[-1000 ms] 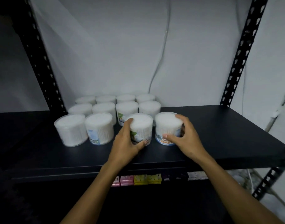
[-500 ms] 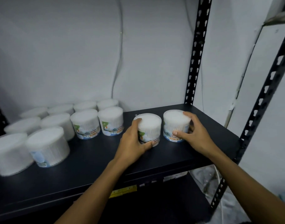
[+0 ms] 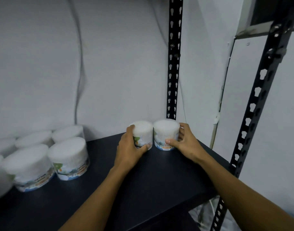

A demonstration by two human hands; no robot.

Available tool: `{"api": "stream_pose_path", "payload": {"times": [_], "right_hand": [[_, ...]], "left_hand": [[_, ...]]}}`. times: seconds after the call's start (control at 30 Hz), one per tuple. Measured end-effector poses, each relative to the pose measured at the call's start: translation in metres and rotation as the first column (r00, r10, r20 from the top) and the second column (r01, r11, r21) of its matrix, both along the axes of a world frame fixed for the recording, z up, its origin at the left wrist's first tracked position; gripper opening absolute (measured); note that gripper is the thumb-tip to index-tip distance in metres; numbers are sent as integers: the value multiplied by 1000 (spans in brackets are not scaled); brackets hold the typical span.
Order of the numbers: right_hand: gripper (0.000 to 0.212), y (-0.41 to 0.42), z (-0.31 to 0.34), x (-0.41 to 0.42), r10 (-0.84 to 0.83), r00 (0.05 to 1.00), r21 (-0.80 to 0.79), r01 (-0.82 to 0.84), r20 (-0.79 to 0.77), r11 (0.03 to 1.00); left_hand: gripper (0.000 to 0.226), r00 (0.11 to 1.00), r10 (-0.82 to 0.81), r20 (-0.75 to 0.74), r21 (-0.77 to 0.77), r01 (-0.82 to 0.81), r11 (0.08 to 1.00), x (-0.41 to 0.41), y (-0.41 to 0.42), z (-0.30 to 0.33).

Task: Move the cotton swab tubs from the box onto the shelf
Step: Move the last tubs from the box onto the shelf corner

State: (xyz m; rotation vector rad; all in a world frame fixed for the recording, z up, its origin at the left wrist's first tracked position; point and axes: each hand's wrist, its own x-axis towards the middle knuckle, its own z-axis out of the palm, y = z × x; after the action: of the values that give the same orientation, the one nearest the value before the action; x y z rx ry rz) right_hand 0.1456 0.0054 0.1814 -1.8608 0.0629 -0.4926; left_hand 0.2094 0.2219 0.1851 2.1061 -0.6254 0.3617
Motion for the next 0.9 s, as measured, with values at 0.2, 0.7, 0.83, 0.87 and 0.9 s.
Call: {"api": "stream_pose_path", "payload": {"times": [0.2,0.7,0.83,0.87,0.9], "right_hand": [[65,-24,7,41,-15,1000,7,15,2,1000],[59,-33,7,77,-242,970,-184,244,37,952],[58,-38,4,88,-274,962,-249,264,-6,932],[57,-40,3,90,-300,954,-216,288,-24,933],[55,-41,3,91,-321,946,-179,310,-36,934]], "left_hand": [[81,999,37,-14,-27,-37,999,42,-36,0],[73,960,-7,-280,-279,-74,958,76,-39,-2],[61,962,58,-266,-250,-127,960,77,-42,0],[61,961,66,-267,-243,-134,961,77,-43,1],[61,960,74,-270,-236,-140,962,76,-43,1]]}}
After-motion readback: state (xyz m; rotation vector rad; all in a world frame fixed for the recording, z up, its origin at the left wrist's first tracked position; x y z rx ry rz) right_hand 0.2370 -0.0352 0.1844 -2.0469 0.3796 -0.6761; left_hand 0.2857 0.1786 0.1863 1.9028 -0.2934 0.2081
